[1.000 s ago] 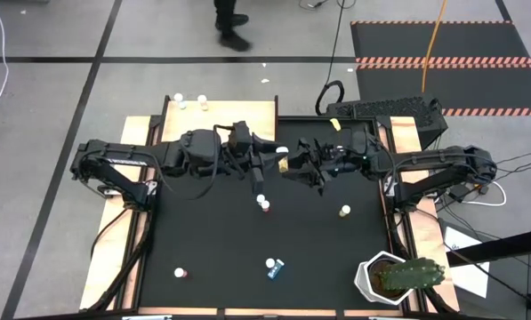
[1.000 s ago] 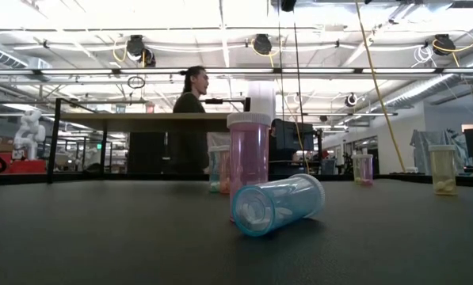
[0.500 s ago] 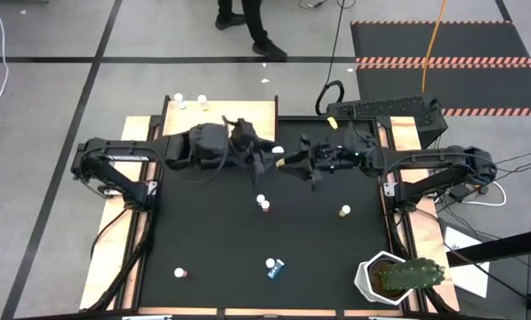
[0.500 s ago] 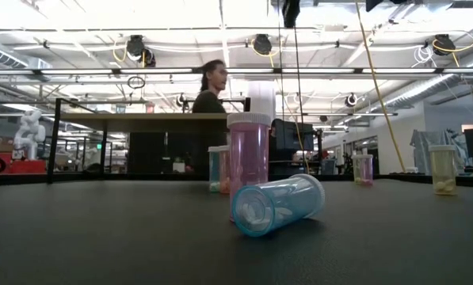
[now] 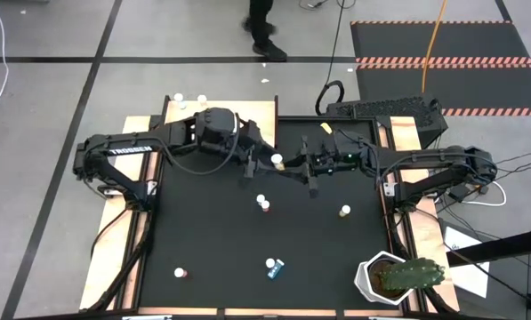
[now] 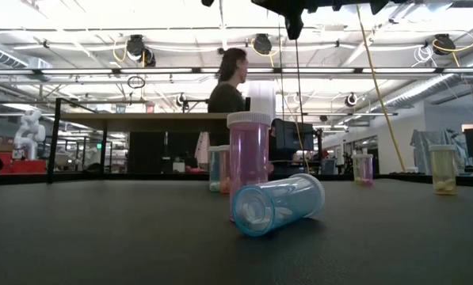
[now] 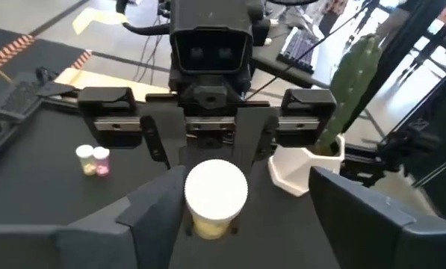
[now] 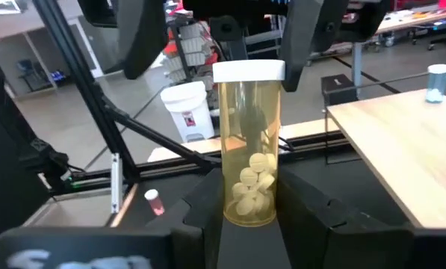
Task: Pick and place medicine bottles onto shelf by color
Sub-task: Put the bottom yellow pill bottle on the shelf
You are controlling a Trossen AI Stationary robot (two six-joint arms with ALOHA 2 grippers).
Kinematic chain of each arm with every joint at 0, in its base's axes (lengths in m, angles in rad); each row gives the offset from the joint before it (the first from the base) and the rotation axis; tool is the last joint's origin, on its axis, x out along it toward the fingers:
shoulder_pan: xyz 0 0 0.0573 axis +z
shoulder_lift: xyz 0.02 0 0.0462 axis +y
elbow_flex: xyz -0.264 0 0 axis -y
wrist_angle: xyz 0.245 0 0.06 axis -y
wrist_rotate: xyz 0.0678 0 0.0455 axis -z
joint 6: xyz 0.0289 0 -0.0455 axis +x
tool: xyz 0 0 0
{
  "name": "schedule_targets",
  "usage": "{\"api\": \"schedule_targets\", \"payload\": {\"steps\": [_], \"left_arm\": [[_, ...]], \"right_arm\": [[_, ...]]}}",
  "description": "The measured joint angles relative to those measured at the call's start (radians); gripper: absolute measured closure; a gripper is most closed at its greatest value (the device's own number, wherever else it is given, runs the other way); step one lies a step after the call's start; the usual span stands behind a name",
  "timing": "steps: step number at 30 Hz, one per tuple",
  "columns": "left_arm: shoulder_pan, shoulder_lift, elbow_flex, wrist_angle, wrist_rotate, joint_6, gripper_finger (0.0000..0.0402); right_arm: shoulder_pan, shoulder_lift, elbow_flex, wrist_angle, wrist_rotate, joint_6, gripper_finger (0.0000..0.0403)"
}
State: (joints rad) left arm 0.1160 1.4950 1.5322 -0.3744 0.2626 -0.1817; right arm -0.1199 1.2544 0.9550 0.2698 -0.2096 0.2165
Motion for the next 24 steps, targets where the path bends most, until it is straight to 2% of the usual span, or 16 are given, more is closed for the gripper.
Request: {"api": "schedule_targets", "payload": {"steps": [9, 19, 24], "left_arm": [[0.029, 0.012, 0.001, -0.007, 0.025, 0.033, 0.019], [0.032, 0.022, 0.001, -0.016, 0.007, 0.078, 0.0194], [0.037, 0.022, 0.001, -0.016, 0.003, 0.075, 0.022]], "right_arm": [[-0.003, 0.0, 0.0, -0.017, 0.004, -0.014, 0.0301], [-0.006, 0.0, 0.0, -0.015, 0.005, -0.008, 0.0301], [-0.006, 0.0, 0.0, -0.015, 0.005, -0.008, 0.0303]]}}
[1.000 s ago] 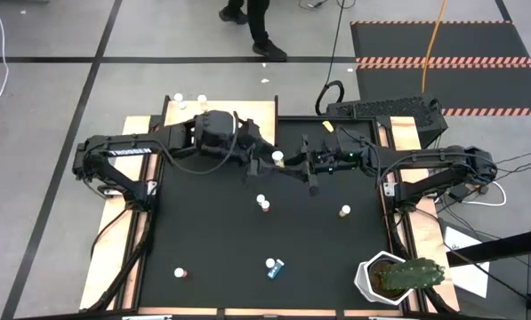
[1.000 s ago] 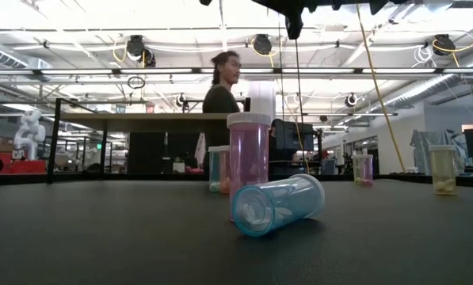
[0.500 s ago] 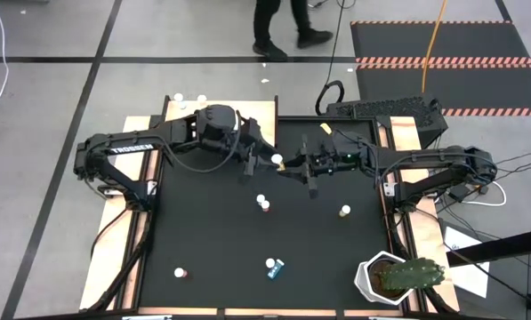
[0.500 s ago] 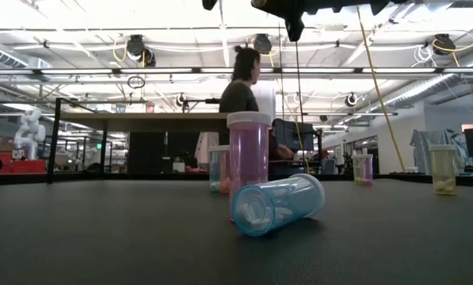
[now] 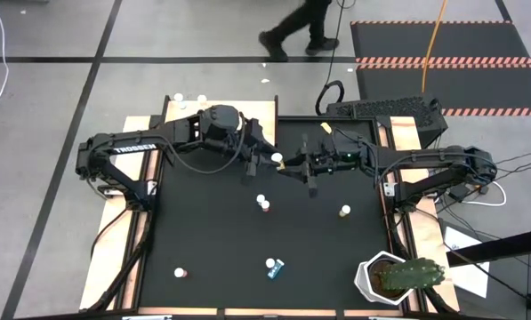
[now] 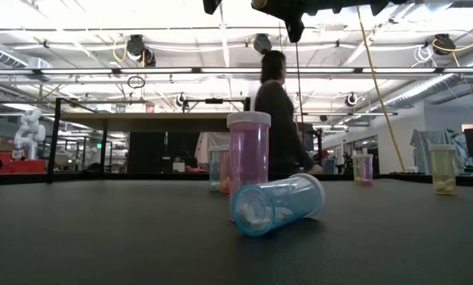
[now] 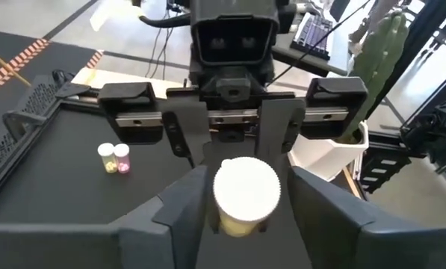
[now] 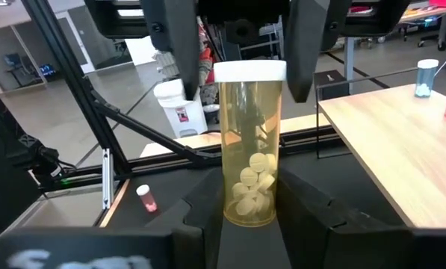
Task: Pick and place medicine bottles onto shelf by color
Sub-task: Put the bottom yellow pill bottle on the shelf
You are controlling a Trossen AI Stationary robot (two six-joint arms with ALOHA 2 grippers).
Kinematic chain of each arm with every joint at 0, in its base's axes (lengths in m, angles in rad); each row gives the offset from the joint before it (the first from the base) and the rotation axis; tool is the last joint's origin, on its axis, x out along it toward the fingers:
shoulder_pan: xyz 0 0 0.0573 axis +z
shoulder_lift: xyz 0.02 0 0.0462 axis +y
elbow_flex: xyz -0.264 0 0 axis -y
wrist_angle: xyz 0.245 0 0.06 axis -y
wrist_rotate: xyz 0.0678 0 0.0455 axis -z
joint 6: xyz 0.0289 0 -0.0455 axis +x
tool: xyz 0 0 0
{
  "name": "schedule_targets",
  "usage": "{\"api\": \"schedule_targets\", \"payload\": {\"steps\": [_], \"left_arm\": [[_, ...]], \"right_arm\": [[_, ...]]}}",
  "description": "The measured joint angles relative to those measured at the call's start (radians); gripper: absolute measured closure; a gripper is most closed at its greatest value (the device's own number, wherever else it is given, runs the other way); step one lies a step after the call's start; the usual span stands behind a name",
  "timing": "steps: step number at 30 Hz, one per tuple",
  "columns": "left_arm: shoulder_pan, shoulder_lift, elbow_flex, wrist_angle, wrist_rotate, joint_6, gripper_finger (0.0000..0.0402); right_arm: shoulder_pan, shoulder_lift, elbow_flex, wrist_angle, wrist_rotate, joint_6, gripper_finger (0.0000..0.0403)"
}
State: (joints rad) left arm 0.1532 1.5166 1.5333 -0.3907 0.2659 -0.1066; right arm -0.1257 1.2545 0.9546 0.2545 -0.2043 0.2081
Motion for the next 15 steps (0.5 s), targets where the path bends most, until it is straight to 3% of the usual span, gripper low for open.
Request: {"api": "schedule_targets", "payload": {"steps": [9, 15], "left_arm": [[0.01, 0.0, 0.0, -0.002, -0.004, -0.006, 0.028], [0.014, 0.0, 0.0, -0.003, -0.005, -0.003, 0.0277]], "right_arm": [[0.0, 0.0, 0.0, -0.006, 0.021, 0.008, 0.0303], [0.001, 0.0, 0.0, -0.007, 0.054, 0.016, 0.0299]]}}
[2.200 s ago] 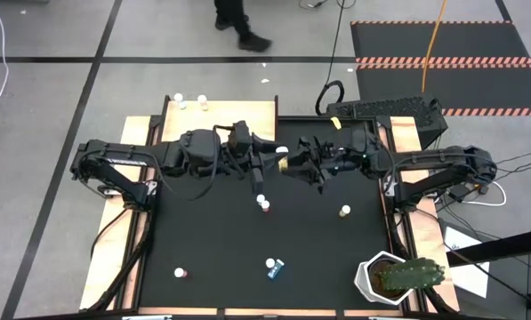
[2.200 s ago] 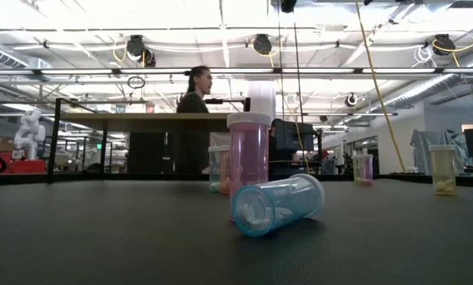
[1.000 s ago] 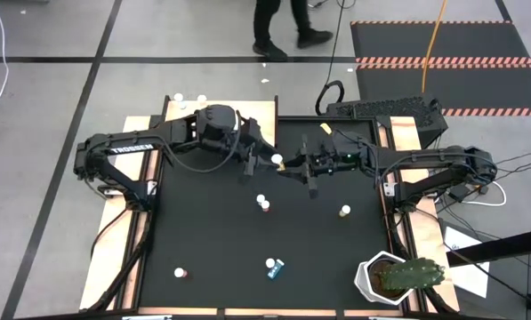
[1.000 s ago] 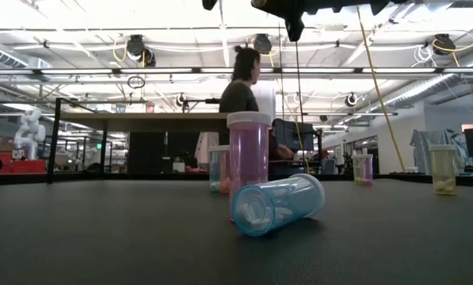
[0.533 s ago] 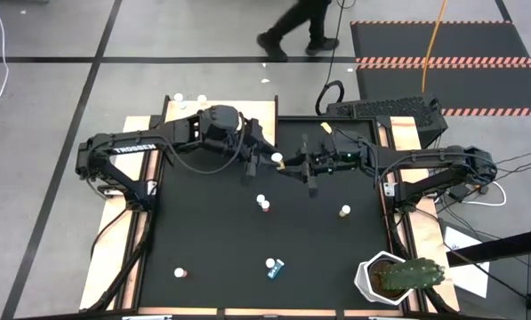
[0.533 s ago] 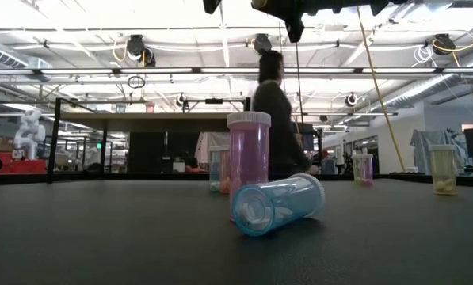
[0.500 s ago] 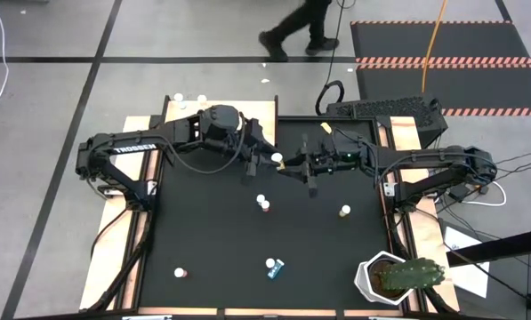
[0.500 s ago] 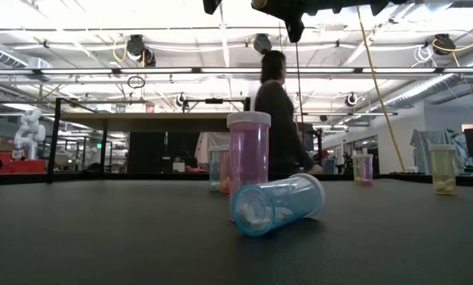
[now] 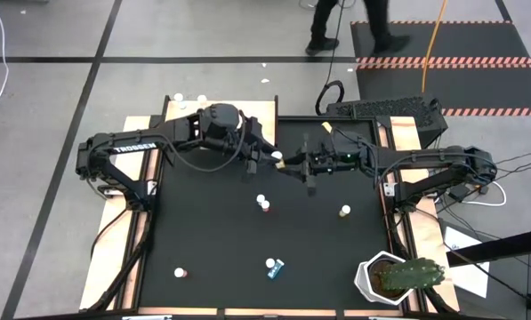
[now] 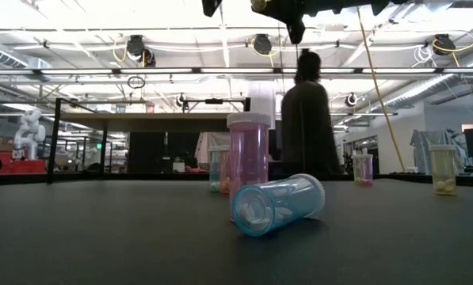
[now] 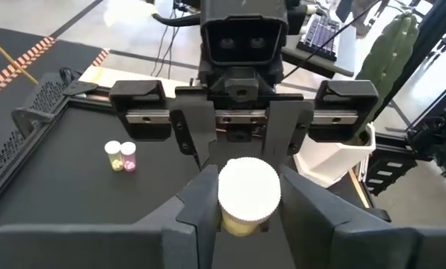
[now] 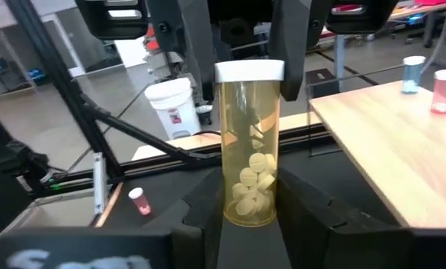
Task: Pick and place medicine bottles onto shelf by color
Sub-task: Put the bottom yellow pill bottle on the shelf
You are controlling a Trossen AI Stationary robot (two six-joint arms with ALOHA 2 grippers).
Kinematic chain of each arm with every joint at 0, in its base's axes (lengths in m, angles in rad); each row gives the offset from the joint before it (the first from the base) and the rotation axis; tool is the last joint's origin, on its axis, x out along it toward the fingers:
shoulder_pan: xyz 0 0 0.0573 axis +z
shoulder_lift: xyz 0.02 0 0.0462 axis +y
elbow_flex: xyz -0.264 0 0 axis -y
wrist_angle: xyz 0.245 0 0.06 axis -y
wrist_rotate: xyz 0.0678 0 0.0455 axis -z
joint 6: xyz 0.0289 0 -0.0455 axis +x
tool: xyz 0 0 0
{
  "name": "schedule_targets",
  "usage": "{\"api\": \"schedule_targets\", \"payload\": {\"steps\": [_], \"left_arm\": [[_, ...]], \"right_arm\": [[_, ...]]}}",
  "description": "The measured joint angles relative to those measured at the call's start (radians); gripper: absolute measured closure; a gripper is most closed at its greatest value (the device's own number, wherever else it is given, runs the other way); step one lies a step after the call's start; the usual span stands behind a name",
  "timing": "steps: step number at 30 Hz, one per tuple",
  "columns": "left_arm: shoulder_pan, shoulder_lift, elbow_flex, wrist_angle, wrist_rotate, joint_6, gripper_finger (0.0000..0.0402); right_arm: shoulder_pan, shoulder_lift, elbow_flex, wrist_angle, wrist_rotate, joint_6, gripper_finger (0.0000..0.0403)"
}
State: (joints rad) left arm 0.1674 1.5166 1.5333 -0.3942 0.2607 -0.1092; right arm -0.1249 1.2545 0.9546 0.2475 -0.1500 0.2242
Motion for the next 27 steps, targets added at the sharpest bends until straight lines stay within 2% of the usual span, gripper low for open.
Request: {"api": "schedule_targets", "payload": {"steps": [2, 5, 10, 12, 16, 18, 22, 27], "left_arm": [[0.014, 0.0, 0.0, -0.007, -0.005, 0.001, 0.0275], [0.051, -0.012, 0.0, -0.045, -0.047, -0.008, 0.0277], [0.159, -0.032, 0.0, -0.129, -0.151, -0.01, 0.0278], [0.213, -0.033, 0.0, -0.189, -0.191, 0.022, 0.0278], [0.351, -0.026, 0.0, -0.271, -0.274, 0.107, 0.0277], [0.419, -0.013, -0.012, -0.253, -0.29, 0.118, 0.0277], [0.551, -0.004, -0.089, -0.211, -0.287, 0.111, 0.0277], [0.644, -0.011, -0.233, -0.099, -0.234, 0.101, 0.0277]], "right_arm": [[0.0, 0.0, 0.0, -0.007, 0.026, 0.003, 0.0288], [-0.007, 0.0, 0.0, -0.051, 0.121, 0.02, 0.0262], [-0.012, -0.022, 0.0, -0.143, 0.419, 0.078, 0.0212], [-0.013, -0.037, 0.0, -0.158, 0.502, 0.082, 0.0197], [-0.021, -0.066, 0.0, -0.154, 0.521, 0.078, 0.0181], [-0.029, -0.072, 0.0, -0.157, 0.521, 0.078, 0.018], [-0.049, -0.074, 0.0, -0.166, 0.521, 0.078, 0.0179], [-0.073, -0.074, 0.0, -0.17, 0.521, 0.106, 0.0179]]}}
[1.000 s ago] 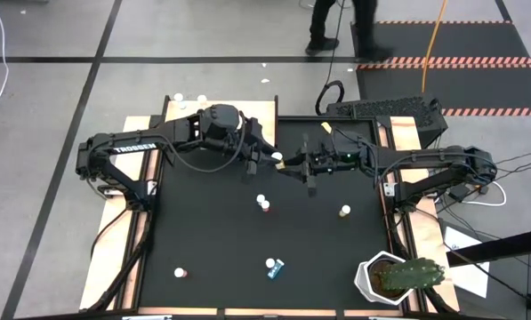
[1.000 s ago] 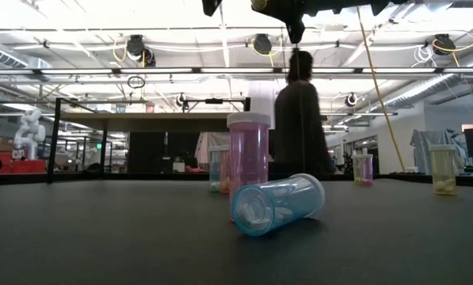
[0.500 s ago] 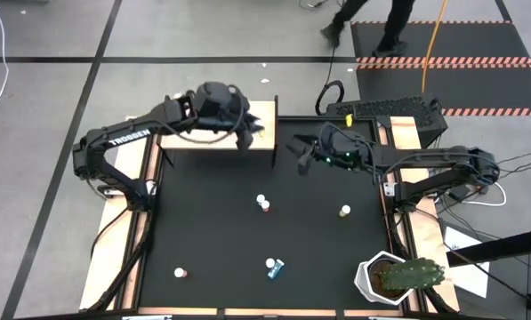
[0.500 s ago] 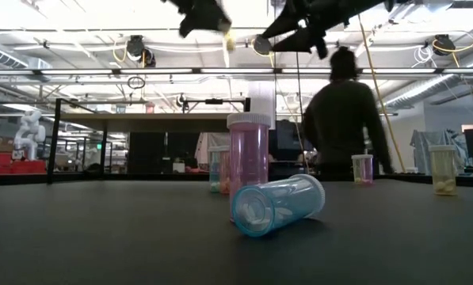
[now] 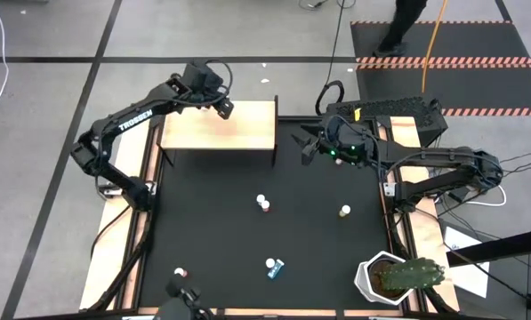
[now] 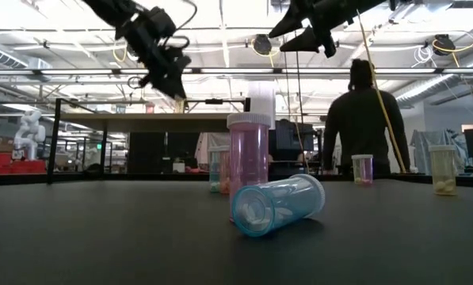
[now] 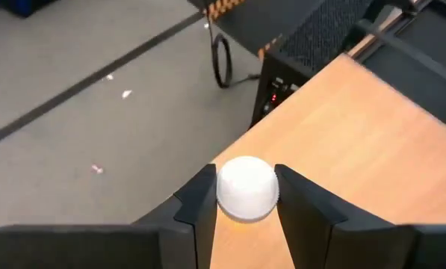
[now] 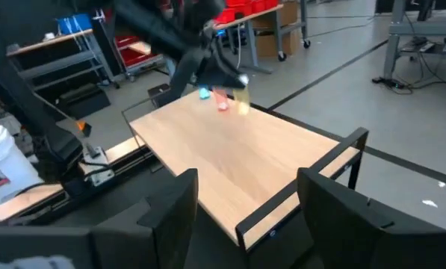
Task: Pick and place medicine bottles onto shelf by color
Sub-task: Put the bottom yellow pill bottle on the shelf
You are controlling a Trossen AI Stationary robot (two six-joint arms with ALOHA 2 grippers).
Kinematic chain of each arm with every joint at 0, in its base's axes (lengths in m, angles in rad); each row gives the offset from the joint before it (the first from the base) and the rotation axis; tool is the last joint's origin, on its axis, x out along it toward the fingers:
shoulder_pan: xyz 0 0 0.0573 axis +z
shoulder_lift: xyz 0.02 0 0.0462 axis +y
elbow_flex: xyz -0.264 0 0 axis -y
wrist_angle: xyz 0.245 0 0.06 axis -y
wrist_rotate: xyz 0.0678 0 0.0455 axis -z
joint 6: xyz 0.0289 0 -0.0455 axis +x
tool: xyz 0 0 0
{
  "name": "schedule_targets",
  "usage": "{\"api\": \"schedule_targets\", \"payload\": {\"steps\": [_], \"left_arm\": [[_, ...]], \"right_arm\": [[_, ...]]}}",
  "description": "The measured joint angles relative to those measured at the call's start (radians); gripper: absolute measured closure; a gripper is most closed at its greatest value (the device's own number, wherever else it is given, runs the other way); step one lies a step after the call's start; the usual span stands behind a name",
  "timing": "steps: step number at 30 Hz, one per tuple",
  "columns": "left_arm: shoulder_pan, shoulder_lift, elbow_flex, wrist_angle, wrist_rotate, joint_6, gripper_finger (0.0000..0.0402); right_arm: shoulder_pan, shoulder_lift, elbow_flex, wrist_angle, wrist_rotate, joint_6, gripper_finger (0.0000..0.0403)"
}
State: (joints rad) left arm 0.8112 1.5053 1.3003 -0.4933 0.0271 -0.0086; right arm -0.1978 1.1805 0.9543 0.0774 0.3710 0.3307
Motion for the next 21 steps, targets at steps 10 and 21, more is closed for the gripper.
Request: {"api": "schedule_targets", "payload": {"steps": [10, 21], "left_arm": [[0.01, -0.007, -0.049, 0.087, 0.016, 0.102, 0.0277], [0.021, -0.006, -0.049, 0.068, 0.005, 0.145, 0.0277]], "right_arm": [[-0.045, 0.0, 0.0, 0.001, -0.001, 0.02, 0.0179], [-0.052, 0.0, 0.0, 0.012, -0.001, 0.031, 0.0179]]}}
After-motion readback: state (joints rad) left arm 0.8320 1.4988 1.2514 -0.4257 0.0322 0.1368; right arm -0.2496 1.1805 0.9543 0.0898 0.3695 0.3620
